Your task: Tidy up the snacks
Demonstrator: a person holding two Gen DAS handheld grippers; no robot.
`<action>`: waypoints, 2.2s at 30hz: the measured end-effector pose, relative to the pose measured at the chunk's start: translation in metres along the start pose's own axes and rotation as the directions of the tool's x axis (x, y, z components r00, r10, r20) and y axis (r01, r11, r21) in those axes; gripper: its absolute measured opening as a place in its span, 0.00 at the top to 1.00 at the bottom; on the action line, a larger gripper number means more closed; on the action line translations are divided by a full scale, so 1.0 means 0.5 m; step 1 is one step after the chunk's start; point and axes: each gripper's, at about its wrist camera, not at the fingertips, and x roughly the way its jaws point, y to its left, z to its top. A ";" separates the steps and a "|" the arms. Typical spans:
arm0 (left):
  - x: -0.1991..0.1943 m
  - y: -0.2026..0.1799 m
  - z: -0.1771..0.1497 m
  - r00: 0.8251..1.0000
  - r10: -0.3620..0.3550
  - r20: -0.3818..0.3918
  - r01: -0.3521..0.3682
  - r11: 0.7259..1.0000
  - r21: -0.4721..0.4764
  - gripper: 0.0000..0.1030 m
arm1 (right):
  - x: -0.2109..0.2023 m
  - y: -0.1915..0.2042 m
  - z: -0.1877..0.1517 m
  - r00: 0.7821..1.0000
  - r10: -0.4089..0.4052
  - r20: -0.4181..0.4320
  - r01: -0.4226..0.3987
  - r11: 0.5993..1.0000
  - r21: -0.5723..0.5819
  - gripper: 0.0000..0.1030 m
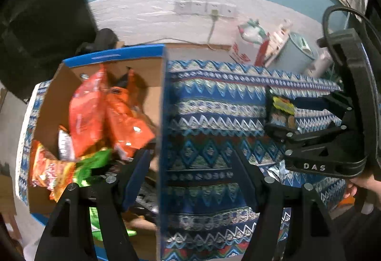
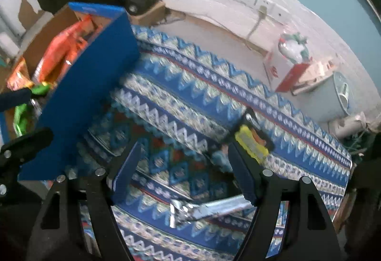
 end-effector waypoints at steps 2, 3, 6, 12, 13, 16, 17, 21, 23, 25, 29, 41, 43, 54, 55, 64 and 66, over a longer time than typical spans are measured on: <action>0.015 -0.022 -0.003 1.000 0.006 -0.016 -0.006 1.000 0.030 0.30 | 0.015 -0.008 -0.017 1.000 -0.015 -0.023 0.015 1.000 -0.006 0.27; 0.022 -0.032 -0.005 1.000 0.012 -0.024 -0.011 0.999 0.043 0.30 | 0.024 -0.010 -0.025 0.999 -0.025 -0.034 0.024 1.000 -0.011 0.27; 0.047 -0.056 -0.011 0.998 0.027 -0.050 -0.023 0.997 0.076 0.30 | 0.050 -0.018 -0.049 0.997 -0.047 -0.066 0.046 0.999 -0.026 0.27; 0.096 -0.082 -0.024 0.994 0.060 -0.090 -0.049 0.991 0.126 0.30 | 0.099 -0.032 -0.081 0.989 -0.084 -0.123 0.079 0.996 -0.041 0.27; 0.105 -0.085 -0.028 0.993 0.069 -0.098 -0.056 0.989 0.136 0.30 | 0.106 -0.033 -0.087 0.987 -0.089 -0.133 0.083 0.996 -0.045 0.27; 0.122 -0.092 -0.036 0.990 0.083 -0.117 -0.065 0.987 0.150 0.30 | 0.128 -0.035 -0.104 0.981 -0.104 -0.164 0.094 0.993 -0.067 0.27; 0.126 -0.091 -0.037 0.989 0.086 -0.124 -0.067 0.986 0.150 0.30 | 0.134 -0.035 -0.112 0.979 -0.111 -0.174 0.099 0.992 -0.076 0.27; 0.131 -0.096 -0.036 0.987 0.093 -0.128 -0.072 0.985 0.157 0.27 | 0.139 -0.036 -0.140 0.971 -0.152 -0.184 0.135 0.986 -0.103 0.27; 0.130 -0.101 -0.034 0.989 0.082 -0.126 -0.063 0.986 0.152 0.26 | 0.136 -0.039 -0.158 0.967 -0.169 -0.192 0.149 0.982 -0.112 0.27; 0.131 -0.109 -0.034 0.989 0.072 -0.129 -0.051 0.986 0.158 0.26 | 0.132 -0.047 -0.174 0.963 -0.187 -0.192 0.169 0.980 -0.109 0.26; 0.134 -0.131 -0.038 0.988 0.062 -0.142 -0.038 0.985 0.166 0.26 | 0.123 -0.072 -0.210 0.958 -0.198 -0.207 0.188 0.980 -0.066 0.26; 0.144 -0.203 -0.028 0.989 0.068 -0.128 -0.037 0.972 0.233 0.26 | 0.133 -0.195 -0.298 0.978 0.025 -0.205 0.042 0.949 0.313 0.41; 0.148 -0.207 -0.022 0.989 0.057 -0.137 -0.026 0.975 0.222 0.26 | 0.129 -0.207 -0.289 0.983 0.008 -0.181 0.048 0.952 0.301 0.71; 0.184 -0.256 0.050 0.987 -0.064 -0.147 0.079 0.992 0.096 0.22 | 0.105 -0.312 -0.261 0.993 -0.047 -0.106 0.079 0.946 0.314 0.74; 0.192 -0.266 0.058 0.986 -0.073 -0.148 0.087 0.992 0.090 0.22 | 0.103 -0.320 -0.256 0.993 -0.058 -0.099 0.086 0.947 0.308 0.74; 0.267 -0.360 0.091 0.977 -0.078 -0.199 0.102 0.988 0.114 0.16 | 0.064 -0.429 -0.212 0.996 -0.081 -0.027 0.086 0.946 0.311 0.74; 0.282 -0.375 0.095 0.977 -0.062 -0.203 0.090 0.987 0.130 0.15 | 0.060 -0.449 -0.209 0.997 -0.070 -0.015 0.071 0.944 0.322 0.74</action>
